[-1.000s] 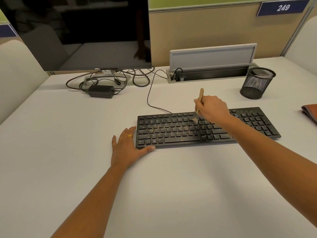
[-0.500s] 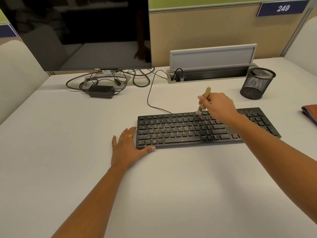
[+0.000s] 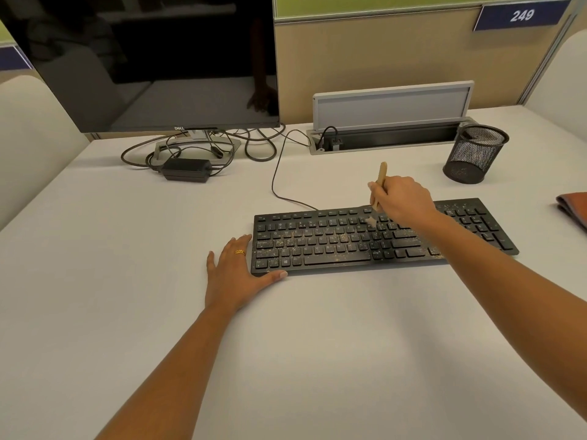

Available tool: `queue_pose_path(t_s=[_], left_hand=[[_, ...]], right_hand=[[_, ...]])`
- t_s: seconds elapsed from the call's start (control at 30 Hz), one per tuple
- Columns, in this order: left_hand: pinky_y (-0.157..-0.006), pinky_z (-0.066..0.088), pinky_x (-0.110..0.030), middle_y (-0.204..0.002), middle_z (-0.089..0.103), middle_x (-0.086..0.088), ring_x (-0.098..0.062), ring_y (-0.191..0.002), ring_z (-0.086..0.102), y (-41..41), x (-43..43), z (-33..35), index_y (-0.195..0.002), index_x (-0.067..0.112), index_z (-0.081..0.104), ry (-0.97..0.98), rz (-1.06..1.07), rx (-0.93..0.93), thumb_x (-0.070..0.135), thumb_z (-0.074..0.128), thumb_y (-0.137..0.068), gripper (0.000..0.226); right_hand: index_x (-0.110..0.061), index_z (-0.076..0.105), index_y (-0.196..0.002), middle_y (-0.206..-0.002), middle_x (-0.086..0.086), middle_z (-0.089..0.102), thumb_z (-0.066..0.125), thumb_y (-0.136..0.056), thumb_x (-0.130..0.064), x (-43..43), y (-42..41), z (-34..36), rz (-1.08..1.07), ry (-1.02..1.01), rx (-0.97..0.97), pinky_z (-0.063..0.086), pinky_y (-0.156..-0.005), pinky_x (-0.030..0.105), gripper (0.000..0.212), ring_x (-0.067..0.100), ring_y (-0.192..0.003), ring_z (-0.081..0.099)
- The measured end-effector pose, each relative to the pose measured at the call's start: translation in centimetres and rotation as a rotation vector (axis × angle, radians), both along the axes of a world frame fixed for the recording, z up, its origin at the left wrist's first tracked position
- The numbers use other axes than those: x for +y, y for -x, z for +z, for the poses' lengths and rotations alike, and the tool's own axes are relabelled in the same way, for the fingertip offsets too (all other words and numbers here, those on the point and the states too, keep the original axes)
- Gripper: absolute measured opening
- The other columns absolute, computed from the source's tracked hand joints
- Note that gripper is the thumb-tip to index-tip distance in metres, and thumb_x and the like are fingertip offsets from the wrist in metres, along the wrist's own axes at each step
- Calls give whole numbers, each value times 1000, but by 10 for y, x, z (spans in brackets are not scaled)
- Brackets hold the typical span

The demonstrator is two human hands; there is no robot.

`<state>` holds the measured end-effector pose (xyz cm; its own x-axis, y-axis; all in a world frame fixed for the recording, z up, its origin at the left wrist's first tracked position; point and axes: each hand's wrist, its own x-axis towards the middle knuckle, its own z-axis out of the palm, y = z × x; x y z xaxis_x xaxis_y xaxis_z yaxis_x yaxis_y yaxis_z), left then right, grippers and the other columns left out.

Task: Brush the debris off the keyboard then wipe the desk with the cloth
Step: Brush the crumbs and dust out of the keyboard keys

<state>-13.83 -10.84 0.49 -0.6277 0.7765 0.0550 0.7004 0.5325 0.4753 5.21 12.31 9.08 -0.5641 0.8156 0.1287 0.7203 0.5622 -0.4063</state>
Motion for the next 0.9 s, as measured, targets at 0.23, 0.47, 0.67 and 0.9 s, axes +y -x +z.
queue_pose_path(t_s=[0.23, 0.47, 0.67, 0.9], left_hand=[[-118, -4, -43, -155, 27, 4, -9, -146, 12, 1, 0, 0, -149, 23, 25, -1, -6, -8, 81, 52, -56, 113], [-119, -4, -44, -155, 27, 5, -9, -146, 12, 1, 0, -2, -149, 23, 25, 1, -7, -1, 83, 48, -53, 115], [-118, -3, -44, -155, 27, 5, -9, -146, 12, 2, 0, -1, -149, 23, 25, 9, -11, 4, 84, 46, -54, 115], [-119, -4, -44, -155, 27, 4, -10, -146, 12, 2, 0, -2, -149, 23, 25, 5, -8, 0, 83, 49, -55, 114]], right_hand=[[-17, 58, -81, -81, 0, 60, 35, -99, -42, 5, -8, -1, 87, 100, 40, 35, -63, 28, 38, 16, -69, 52], [-9, 64, -88, -78, 4, 61, 34, -99, -42, 14, -16, 6, 65, -78, -97, 38, -66, 31, 46, 21, -73, 55], [-19, 57, -82, -80, 1, 56, 35, -99, -41, 6, -13, -3, 18, 17, 38, 33, -68, 29, 36, 19, -76, 50], [-11, 65, -88, -79, 4, 60, 34, -100, -39, 13, -14, 0, -16, 1, 117, 35, -66, 29, 44, 20, -73, 53]])
